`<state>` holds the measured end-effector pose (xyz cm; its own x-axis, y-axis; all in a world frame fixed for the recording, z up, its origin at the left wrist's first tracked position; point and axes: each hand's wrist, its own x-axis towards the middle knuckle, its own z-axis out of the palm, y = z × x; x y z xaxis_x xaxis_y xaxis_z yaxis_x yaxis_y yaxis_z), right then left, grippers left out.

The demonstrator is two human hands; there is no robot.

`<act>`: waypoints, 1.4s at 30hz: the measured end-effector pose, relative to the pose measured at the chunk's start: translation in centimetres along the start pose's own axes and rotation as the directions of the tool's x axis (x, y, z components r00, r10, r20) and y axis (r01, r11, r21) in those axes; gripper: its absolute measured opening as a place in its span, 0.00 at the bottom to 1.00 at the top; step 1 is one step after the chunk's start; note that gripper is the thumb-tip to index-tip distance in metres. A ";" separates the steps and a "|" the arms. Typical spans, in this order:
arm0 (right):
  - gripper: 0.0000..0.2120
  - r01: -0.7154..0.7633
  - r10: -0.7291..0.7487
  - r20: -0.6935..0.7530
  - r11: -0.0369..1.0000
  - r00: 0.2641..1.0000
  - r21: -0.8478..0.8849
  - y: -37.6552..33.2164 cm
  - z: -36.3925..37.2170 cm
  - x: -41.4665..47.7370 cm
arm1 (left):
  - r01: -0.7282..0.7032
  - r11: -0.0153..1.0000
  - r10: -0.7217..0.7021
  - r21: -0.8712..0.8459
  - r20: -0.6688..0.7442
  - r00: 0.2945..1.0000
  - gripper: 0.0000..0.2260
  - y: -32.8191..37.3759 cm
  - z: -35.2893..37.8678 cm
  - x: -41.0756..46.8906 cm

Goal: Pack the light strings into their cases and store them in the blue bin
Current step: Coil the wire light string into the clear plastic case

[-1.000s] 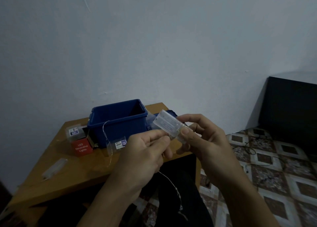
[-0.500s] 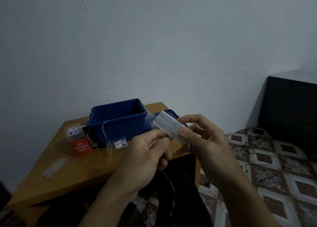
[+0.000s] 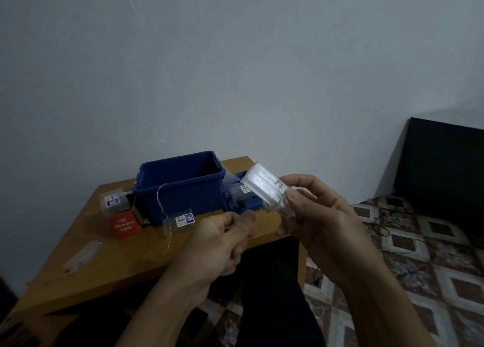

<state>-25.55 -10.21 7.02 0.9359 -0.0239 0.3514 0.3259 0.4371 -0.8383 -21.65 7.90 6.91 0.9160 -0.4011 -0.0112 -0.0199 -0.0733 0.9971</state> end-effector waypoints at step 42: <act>0.10 0.243 -0.334 -0.055 0.779 0.941 -0.578 1.6 1.4 -0.3 | -0.140 0.990 0.143 0.028 -0.159 0.977 0.10 2.7 1.4 -1.9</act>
<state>-25.48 -8.25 6.13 0.7793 -0.2175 0.5877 0.5583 -0.1849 -0.8088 -24.02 7.17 9.52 0.9556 -0.2574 0.1437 -0.1596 -0.0420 0.9863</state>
